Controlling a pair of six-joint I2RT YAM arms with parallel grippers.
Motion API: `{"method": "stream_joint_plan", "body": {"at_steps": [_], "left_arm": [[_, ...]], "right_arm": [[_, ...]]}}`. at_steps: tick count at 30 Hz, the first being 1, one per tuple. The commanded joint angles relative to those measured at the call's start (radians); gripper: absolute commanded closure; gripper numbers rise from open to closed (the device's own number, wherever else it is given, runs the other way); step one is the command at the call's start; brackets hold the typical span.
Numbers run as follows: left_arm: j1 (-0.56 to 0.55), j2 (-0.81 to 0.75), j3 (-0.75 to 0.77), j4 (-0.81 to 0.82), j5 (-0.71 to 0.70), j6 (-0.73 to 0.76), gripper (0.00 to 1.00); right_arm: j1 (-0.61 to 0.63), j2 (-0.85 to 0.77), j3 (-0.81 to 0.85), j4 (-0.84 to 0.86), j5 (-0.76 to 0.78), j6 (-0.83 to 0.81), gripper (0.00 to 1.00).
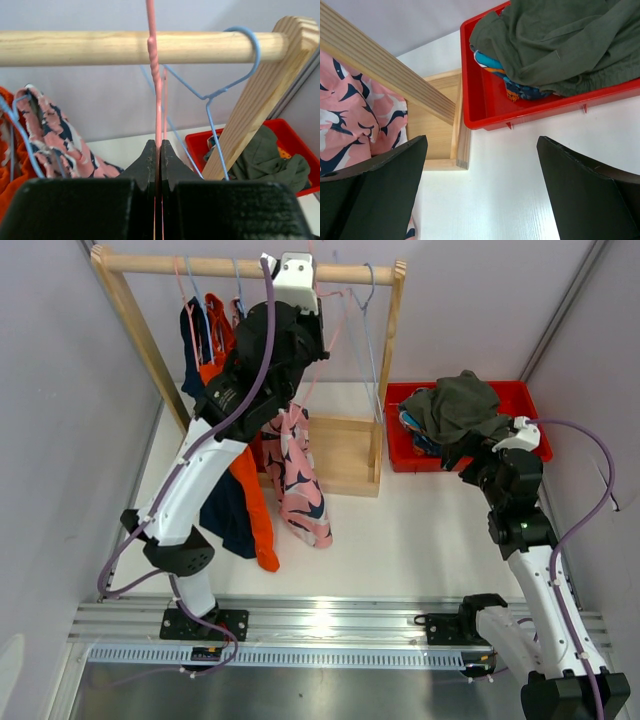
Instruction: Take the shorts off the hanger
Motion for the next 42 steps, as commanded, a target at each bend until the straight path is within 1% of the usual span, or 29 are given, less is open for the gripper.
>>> {"method": "stream_joint_plan", "body": {"at_steps": [1, 7, 13, 15, 16, 17, 18, 19, 20, 22, 23, 24, 26, 29, 30, 33, 39, 42], "left_arm": [[0.015, 0.021, 0.038, 0.094, 0.077, 0.024, 1.0], [0.06, 0.092, 0.055, 0.13, 0.165, -0.022, 1.0], [0.072, 0.125, 0.035, 0.099, 0.171, -0.053, 1.0], [0.072, 0.107, 0.019, 0.076, 0.171, -0.073, 0.98], [0.07, 0.095, -0.013, 0.07, 0.18, -0.088, 0.96], [0.07, 0.078, -0.028, 0.062, 0.186, -0.094, 0.93], [0.07, 0.06, -0.04, 0.059, 0.192, -0.101, 0.81], [0.07, 0.018, -0.086, 0.056, 0.197, -0.111, 0.72], [0.07, -0.002, -0.102, 0.043, 0.209, -0.113, 0.56], [0.069, -0.06, -0.119, 0.018, 0.217, -0.116, 0.4], [0.07, -0.077, -0.117, 0.003, 0.215, -0.116, 0.29], [0.069, -0.095, -0.116, -0.023, 0.217, -0.116, 0.25], [0.07, -0.152, -0.122, -0.042, 0.209, -0.104, 0.21], [0.072, -0.215, -0.143, -0.054, 0.157, -0.069, 0.18], [0.073, -0.229, -0.151, -0.053, 0.121, -0.055, 0.18], [0.102, -0.256, -0.185, -0.054, 0.088, -0.035, 0.18], [0.181, -0.255, -0.241, -0.056, 0.099, -0.048, 0.2], [0.228, -0.235, -0.254, -0.047, 0.135, -0.068, 0.21]], "right_arm": [[0.005, -0.016, -0.007, 0.013, -0.006, -0.006, 0.01], [0.005, -0.048, -0.03, 0.002, -0.035, 0.002, 0.0], [0.005, -0.08, -0.058, -0.012, -0.035, -0.003, 0.01], [0.005, -0.082, -0.065, -0.01, -0.038, -0.001, 0.01], [0.005, -0.083, -0.068, -0.009, -0.041, 0.002, 0.01], [0.005, -0.083, -0.07, -0.004, -0.044, 0.003, 0.01], [0.007, -0.085, -0.073, -0.004, -0.046, 0.005, 0.01], [0.007, -0.085, -0.074, -0.004, -0.047, 0.005, 0.01], [0.007, -0.086, -0.076, -0.003, -0.049, 0.008, 0.01], [0.007, -0.089, -0.082, 0.002, -0.053, 0.014, 0.01], [0.008, -0.093, -0.084, 0.005, -0.053, 0.014, 0.01], [0.01, -0.093, -0.085, 0.005, -0.056, 0.019, 0.01], [0.016, -0.096, -0.09, 0.008, -0.058, 0.023, 0.01], [0.031, -0.102, -0.097, 0.011, -0.06, 0.033, 0.01], [0.034, -0.105, -0.099, 0.013, -0.057, 0.034, 0.01], [0.053, -0.109, -0.101, 0.01, -0.046, 0.037, 0.01], [0.07, -0.119, -0.096, -0.012, -0.02, 0.028, 0.01], [0.07, -0.126, -0.099, -0.024, -0.02, 0.025, 0.01]]}}
